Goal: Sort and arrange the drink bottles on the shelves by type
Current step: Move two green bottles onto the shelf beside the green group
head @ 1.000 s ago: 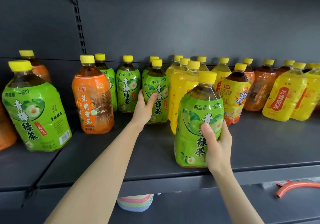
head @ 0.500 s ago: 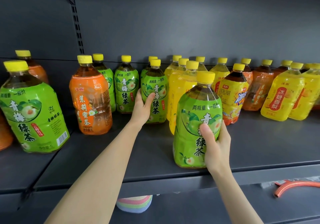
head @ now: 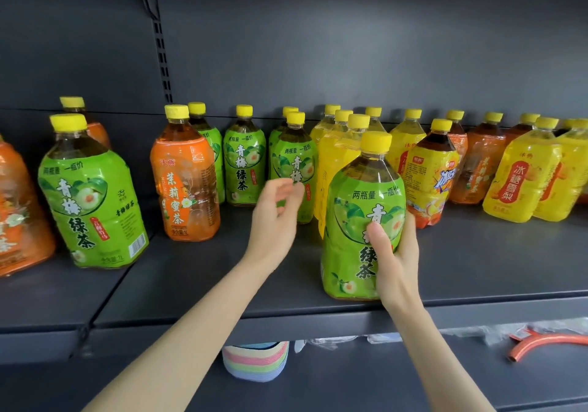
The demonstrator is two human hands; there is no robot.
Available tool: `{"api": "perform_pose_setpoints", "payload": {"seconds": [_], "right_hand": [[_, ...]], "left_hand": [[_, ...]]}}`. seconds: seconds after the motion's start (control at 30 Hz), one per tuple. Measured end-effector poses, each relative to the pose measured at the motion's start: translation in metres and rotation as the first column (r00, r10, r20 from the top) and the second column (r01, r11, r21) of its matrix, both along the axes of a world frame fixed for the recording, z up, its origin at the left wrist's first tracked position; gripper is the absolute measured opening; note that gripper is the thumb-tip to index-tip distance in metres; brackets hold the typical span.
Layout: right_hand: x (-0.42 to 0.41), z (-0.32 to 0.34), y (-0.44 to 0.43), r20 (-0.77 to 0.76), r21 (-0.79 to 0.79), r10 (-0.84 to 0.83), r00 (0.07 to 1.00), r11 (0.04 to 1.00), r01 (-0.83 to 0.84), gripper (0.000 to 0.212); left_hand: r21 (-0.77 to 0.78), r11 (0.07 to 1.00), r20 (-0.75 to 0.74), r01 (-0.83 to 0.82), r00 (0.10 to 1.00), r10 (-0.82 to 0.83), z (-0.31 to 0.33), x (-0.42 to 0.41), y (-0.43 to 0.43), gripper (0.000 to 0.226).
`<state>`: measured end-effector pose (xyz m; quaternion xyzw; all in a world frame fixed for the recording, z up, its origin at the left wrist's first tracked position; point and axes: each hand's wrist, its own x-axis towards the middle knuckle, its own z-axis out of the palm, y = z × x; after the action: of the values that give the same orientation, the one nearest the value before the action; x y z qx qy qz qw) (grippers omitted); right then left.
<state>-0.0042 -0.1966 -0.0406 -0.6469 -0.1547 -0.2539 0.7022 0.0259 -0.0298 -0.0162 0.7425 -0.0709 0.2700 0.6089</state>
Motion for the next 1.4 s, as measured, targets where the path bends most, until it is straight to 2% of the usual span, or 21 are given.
{"api": "perform_pose_setpoints", "payload": {"seconds": [0.1,0.17,0.23,0.4,0.5,0.63,0.7,0.8,0.93,1.1,1.2,1.27,1.4], "right_hand": [[-0.004,-0.002,0.013,0.005,-0.032,0.021,1.000,0.999,-0.021,0.066],[-0.006,-0.002,0.026,-0.002,-0.065,0.043,0.999,0.997,-0.043,0.065],[-0.007,-0.001,0.038,-0.011,-0.083,0.056,0.998,0.995,-0.057,0.060],[-0.003,0.003,0.054,0.017,-0.170,0.025,1.000,0.985,-0.022,0.051],[0.007,0.003,0.046,0.010,-0.234,-0.086,0.996,0.968,0.086,0.063],[0.031,0.006,0.020,0.025,-0.183,-0.241,0.970,0.953,0.242,0.071],[0.045,0.010,0.010,-0.014,-0.170,-0.214,0.977,0.963,0.209,0.078],[0.060,0.015,0.004,-0.109,-0.098,-0.069,0.992,0.994,0.058,0.085],[0.076,0.015,0.003,-0.138,-0.098,0.056,0.989,0.993,-0.070,0.079],[0.084,0.011,0.005,-0.130,-0.097,0.058,0.990,0.993,-0.071,0.079],[0.086,0.009,0.005,-0.121,-0.097,0.054,0.991,0.993,-0.066,0.077],[0.087,0.009,0.005,-0.121,-0.102,0.044,0.992,0.993,-0.057,0.077],[0.089,0.007,0.005,-0.119,-0.103,0.036,0.992,0.994,-0.049,0.077]], "left_hand": [[-0.089,0.978,0.023,0.189,0.982,-0.188,-0.005,-0.033,-0.016,0.032],[-0.165,0.958,0.055,0.235,0.972,-0.229,-0.007,-0.044,-0.021,0.045],[-0.216,0.952,0.087,0.216,0.976,-0.202,-0.005,-0.050,-0.022,0.067],[-0.199,0.973,0.112,0.115,0.989,-0.094,-0.002,-0.043,-0.011,0.073],[-0.187,0.980,0.105,0.073,0.993,-0.054,-0.005,-0.031,-0.006,0.079],[-0.190,0.979,0.069,0.078,0.995,-0.065,-0.005,-0.015,0.002,0.080],[-0.194,0.978,0.053,0.084,0.996,-0.075,-0.005,-0.006,0.006,0.079],[-0.181,0.979,0.032,0.095,0.995,-0.090,-0.004,0.005,0.010,0.073],[-0.170,0.984,-0.009,0.049,0.999,-0.051,-0.003,0.022,0.013,0.065],[-0.161,0.986,-0.032,0.043,0.998,-0.049,-0.004,0.035,0.014,0.095],[-0.152,0.987,-0.036,0.041,0.998,-0.047,-0.004,0.040,0.013,0.103],[-0.158,0.987,-0.041,0.044,0.998,-0.051,-0.005,0.042,0.011,0.100],[-0.164,0.985,-0.017,0.047,0.999,-0.051,-0.006,0.045,0.009,0.073]]}}
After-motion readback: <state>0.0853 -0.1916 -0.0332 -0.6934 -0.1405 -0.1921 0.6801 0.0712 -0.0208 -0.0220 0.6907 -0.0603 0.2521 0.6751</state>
